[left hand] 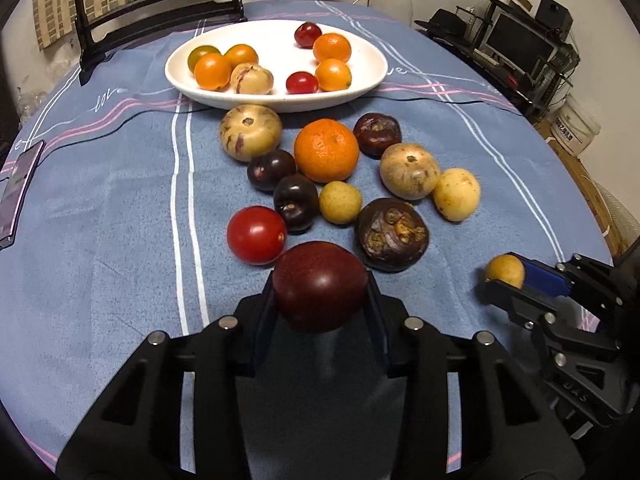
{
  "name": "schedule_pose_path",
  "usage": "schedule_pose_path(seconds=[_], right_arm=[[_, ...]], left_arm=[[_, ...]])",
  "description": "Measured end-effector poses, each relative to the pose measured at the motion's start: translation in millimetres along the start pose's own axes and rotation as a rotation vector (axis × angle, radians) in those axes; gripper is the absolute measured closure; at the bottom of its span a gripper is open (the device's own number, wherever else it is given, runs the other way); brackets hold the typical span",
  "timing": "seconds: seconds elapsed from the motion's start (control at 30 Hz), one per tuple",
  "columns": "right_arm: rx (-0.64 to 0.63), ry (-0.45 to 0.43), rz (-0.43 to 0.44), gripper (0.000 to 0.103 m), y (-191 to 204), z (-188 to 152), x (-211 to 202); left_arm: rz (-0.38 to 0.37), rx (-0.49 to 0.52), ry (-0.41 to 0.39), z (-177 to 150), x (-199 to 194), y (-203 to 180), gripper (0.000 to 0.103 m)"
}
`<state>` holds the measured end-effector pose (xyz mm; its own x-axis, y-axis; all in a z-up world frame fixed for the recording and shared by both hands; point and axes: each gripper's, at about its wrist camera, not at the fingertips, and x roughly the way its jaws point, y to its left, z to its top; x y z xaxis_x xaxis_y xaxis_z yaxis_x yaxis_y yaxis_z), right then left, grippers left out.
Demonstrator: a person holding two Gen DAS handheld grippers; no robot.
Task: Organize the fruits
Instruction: 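Grasp a small yellow fruit with the right tool while the left tool grasps a dark red plum, then carry both fruits over the plate and open both tools to release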
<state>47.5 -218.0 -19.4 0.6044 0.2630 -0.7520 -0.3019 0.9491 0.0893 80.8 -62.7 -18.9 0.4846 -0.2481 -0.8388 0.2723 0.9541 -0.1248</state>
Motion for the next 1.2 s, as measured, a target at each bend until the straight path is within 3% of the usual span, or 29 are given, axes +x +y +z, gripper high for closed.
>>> schedule_pose_path(seconds=[0.37, 0.7, 0.93, 1.2], right_arm=[[-0.016, -0.049, -0.002, 0.077, 3.7, 20.0, -11.7], [-0.046, -0.199, -0.008, 0.077, 8.6, 95.9, -21.9], [-0.050, -0.187, -0.002, 0.077, 9.9, 146.0, 20.4], [-0.032, -0.083, -0.038, 0.077, -11.2, 179.5, 89.0]], left_arm=[[-0.008, 0.016, -0.063, 5.6, -31.4, 7.1, 0.062], [0.019, 0.034, -0.159, 71.7, -48.4, 18.2, 0.062], [0.063, -0.012, -0.134, 121.8, -10.5, 35.8, 0.062], [0.071, -0.059, -0.092, 154.2, 35.9, 56.2, 0.062]])
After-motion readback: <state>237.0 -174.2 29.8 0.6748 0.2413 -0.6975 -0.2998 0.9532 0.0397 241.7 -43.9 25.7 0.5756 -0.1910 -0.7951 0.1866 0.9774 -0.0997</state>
